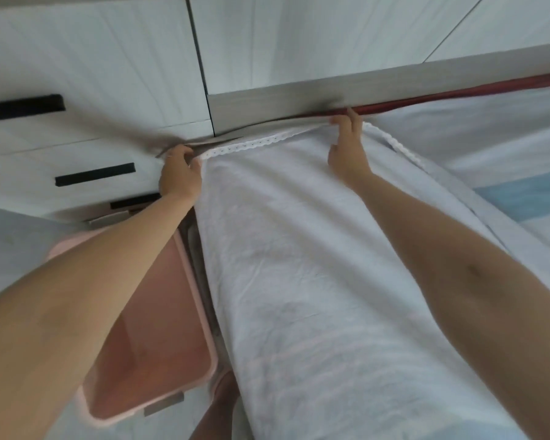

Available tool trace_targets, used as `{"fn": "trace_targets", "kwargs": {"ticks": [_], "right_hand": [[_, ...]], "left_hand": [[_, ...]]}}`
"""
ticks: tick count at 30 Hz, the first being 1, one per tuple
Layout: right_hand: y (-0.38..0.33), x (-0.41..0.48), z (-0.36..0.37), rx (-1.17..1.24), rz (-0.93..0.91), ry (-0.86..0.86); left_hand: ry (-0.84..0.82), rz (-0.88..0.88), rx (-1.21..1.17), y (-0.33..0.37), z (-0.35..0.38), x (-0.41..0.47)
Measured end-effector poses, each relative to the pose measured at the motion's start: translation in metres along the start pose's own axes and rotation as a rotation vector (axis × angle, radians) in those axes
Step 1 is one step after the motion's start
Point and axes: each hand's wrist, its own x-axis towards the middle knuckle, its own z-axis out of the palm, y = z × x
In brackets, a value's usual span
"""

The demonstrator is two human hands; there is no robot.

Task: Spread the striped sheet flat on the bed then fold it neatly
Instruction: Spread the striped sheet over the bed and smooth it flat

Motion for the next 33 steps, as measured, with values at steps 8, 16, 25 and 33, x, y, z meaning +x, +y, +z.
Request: {"fn": "trace_targets", "kwargs": {"ticks": [8, 16, 25, 33], "right_hand": [[0.042, -0.242, 0.061, -0.166, -0.227, 0.126], [0.152, -0.557, 0.051, -0.348, 0.470, 0.124], [0.227, -0.919, 0.006, 0.157, 1.354, 0.144], [0.233, -1.030, 0.023, 0.919, 1.415, -0.038]], "left_hand": [[-0.104, 0.543, 0.289, -0.032, 0.044, -0.199], [-0.506, 0.937, 0.399, -0.061, 0.094, -0.449], [-0.778, 0.819, 0.485, -0.063, 0.137, -0.750], [-1.250, 1.024, 0.843, -0.130, 0.132, -0.921]]}}
